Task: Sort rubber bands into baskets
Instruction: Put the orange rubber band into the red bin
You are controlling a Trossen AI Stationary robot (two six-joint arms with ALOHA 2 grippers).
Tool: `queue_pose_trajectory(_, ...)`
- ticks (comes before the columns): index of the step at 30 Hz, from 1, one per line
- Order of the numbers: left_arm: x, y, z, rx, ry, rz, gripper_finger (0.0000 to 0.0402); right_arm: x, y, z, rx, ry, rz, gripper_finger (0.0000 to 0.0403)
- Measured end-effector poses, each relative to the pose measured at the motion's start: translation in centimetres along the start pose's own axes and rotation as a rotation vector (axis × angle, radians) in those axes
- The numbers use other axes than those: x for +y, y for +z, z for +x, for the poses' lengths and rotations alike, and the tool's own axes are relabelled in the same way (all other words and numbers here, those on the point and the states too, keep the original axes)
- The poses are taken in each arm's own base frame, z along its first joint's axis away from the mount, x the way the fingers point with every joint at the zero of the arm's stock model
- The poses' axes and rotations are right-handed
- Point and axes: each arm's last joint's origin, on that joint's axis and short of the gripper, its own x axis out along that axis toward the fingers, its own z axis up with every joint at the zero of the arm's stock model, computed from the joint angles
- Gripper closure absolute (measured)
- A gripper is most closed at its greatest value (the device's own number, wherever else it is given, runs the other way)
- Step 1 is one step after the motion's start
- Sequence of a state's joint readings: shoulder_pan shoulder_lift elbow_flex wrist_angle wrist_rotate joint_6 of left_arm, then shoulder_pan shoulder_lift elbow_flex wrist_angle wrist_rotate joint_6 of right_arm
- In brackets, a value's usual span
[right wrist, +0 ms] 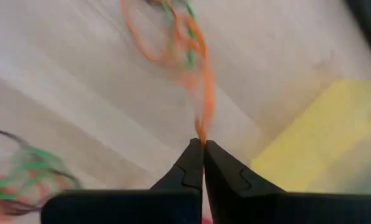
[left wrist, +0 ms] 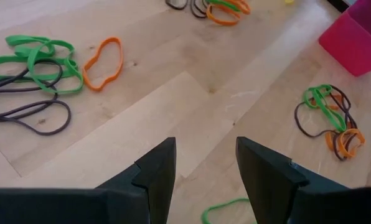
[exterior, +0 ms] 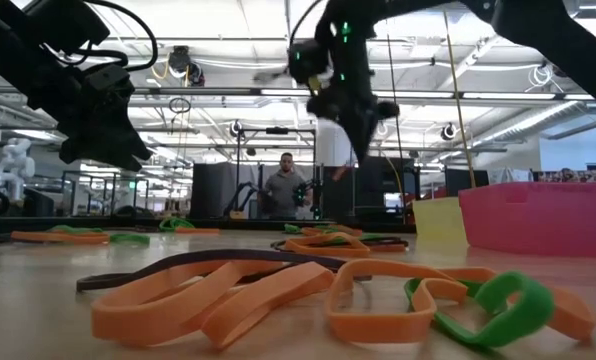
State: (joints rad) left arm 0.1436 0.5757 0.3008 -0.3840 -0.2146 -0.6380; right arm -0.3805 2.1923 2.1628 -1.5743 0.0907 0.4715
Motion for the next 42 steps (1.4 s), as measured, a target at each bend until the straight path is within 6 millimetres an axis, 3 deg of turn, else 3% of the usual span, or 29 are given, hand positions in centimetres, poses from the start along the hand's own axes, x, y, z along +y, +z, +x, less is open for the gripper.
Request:
queue_pose_trajectory(6,0.0,0.0,0.0,0.0,-0.001,0.014,0.0226,1.2,-2.3,-4.4,-0.052,0.183,-0.027,0.0402)
queue_pose_trajectory(11,0.0,-0.1,0.1,0.013,-0.008,0.019,0.0226,2.9,-6.1,-6.2,-0.028,0.251,-0.077,0.0402)
queue_pose_trajectory(14,0.0,-0.1,0.1,0.017,-0.012,0.019,0.0226,3.7,-9.1,-6.2,0.011,0.23,-0.091,0.0403)
queue_pose_trajectory(17,-0.1,-0.1,0.1,0.031,-0.032,0.019,0.0226,3.6,-12.7,-5.3,0.08,0.181,-0.055,0.0403)
queue_pose_trajectory(22,-0.2,-0.2,0.1,0.05,-0.059,0.044,0.0226,1.4,-18.4,-2.5,0.183,0.063,0.141,0.0403)
queue_pose_trajectory(27,-0.2,-0.1,0.1,0.043,-0.069,0.097,0.0226,-1.1,-22.2,0.1,0.208,0.017,0.297,0.0403)
queue_pose_trajectory(34,-0.2,-0.1,0.1,0.044,-0.068,0.059,0.0226,-3.2,-24.3,2.8,0.193,0.039,0.358,0.0402)
queue_pose_trajectory(42,-0.6,0.5,0.1,-0.008,-0.097,-0.216,0.0226,-3.7,-24.8,4.4,0.197,0.034,0.215,0.0376)
